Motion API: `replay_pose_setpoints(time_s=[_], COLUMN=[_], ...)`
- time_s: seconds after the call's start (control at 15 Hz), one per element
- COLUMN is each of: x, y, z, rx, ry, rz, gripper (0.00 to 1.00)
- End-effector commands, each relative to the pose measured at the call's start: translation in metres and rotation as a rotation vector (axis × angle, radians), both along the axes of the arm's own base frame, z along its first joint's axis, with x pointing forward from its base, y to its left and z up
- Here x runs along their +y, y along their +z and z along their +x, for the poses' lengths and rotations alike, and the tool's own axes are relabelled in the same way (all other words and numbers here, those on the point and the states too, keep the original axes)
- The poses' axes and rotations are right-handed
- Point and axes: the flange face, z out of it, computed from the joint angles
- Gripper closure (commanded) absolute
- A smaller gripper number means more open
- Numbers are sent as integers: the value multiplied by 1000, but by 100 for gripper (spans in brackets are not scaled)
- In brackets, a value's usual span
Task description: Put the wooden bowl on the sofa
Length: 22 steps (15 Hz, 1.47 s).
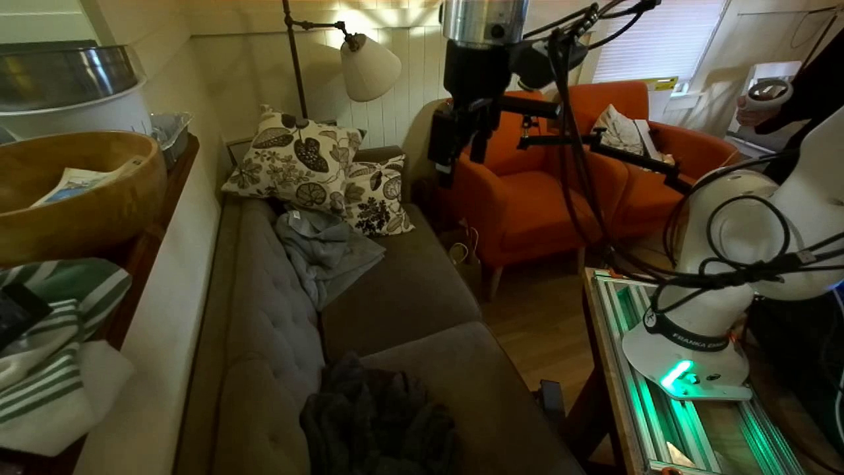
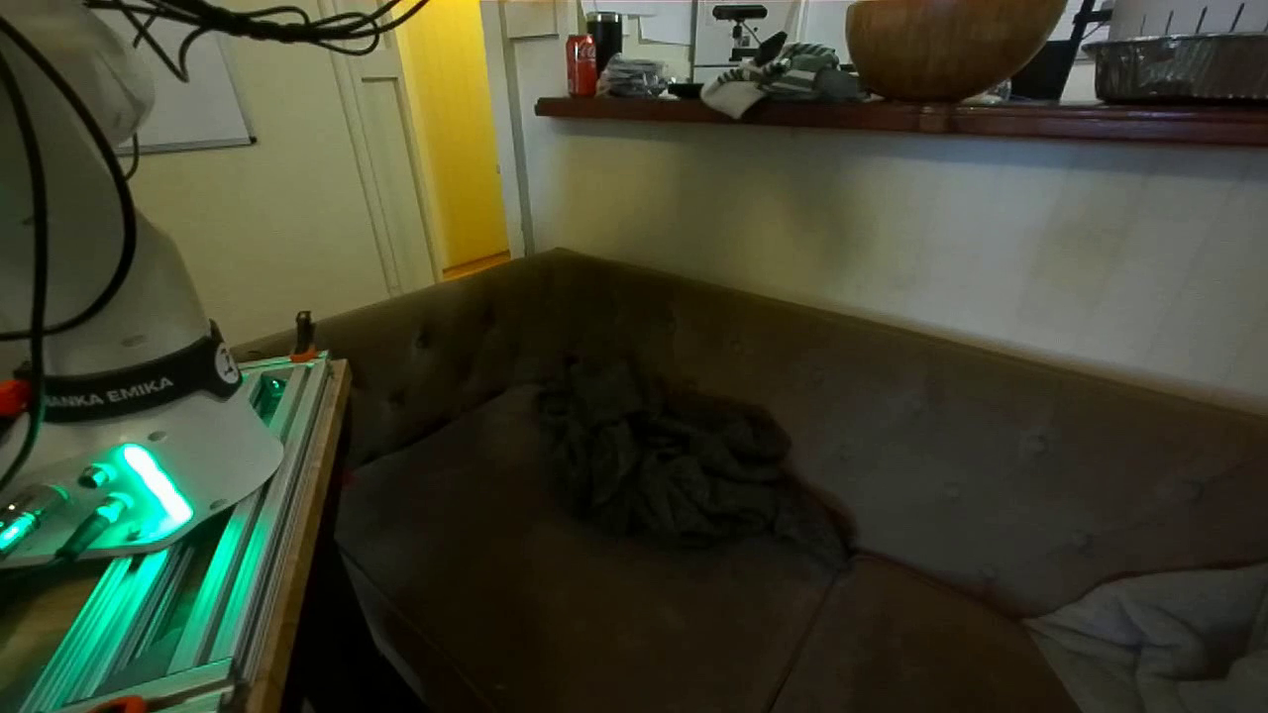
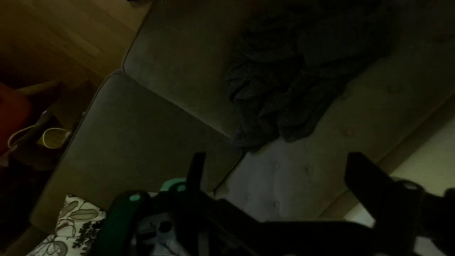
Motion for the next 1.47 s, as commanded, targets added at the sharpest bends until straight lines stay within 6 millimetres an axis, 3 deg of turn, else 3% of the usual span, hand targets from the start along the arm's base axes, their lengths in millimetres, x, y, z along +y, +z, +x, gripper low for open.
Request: replay_pose_setpoints(time_s=[0.0, 0.4, 0.67, 0.73, 0.87, 1.2, 1.4], x=[-18, -32, -39, -38, -41, -38, -46], y=[41, 102, 119, 110, 105, 107, 117], z=[40, 109, 155, 130, 140, 137, 173], rx=[-45, -168, -193, -211, -206, -209, -328], ry=[-190, -489, -663, -587, -594, -587, -647], rz=[44, 147, 234, 173, 173, 174, 193], gripper=[0, 0, 0, 0, 0, 0, 0])
